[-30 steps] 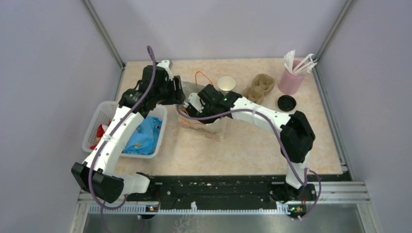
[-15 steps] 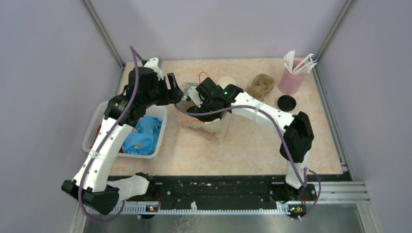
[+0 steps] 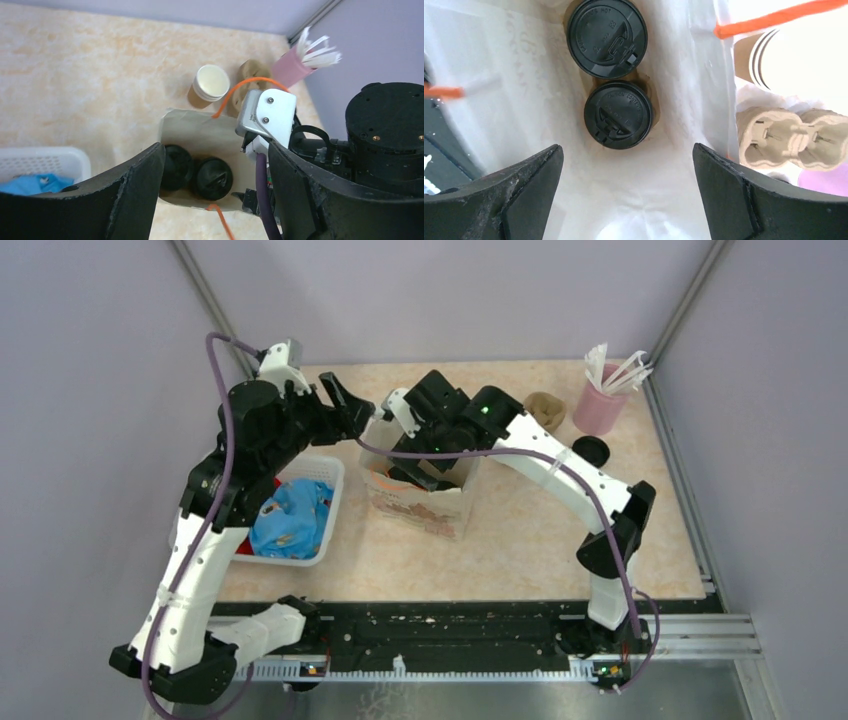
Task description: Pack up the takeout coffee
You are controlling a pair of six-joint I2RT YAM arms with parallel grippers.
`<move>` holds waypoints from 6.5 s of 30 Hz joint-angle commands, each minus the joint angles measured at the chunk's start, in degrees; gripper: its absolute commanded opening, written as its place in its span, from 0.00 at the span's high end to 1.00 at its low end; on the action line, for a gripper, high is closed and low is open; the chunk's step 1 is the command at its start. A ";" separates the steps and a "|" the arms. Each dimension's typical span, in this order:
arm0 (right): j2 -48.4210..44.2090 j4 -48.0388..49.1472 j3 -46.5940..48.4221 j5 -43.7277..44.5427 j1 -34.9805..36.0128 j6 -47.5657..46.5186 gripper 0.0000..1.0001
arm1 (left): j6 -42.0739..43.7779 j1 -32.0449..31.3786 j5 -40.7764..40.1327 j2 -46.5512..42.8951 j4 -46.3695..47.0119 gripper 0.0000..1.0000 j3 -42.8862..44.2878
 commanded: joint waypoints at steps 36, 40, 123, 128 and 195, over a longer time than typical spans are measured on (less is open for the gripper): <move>-26.05 29.95 -20.88 4.12 -39.65 33.31 0.08 | 17.16 0.43 11.70 -1.00 0.63 0.07 7.54; -22.93 32.48 -20.47 0.61 -45.17 31.01 0.06 | 17.03 0.45 13.60 0.84 2.50 0.06 8.52; 19.67 38.98 25.95 -22.57 -70.79 37.23 1.00 | 16.38 5.01 7.51 13.86 0.99 0.09 15.03; 13.53 39.58 29.02 -26.26 -70.81 41.42 1.00 | 16.17 5.05 7.72 8.46 0.94 0.08 13.11; -13.79 50.45 -5.78 -38.18 -17.58 36.81 1.00 | 12.92 4.13 9.89 -3.24 -1.11 0.08 8.38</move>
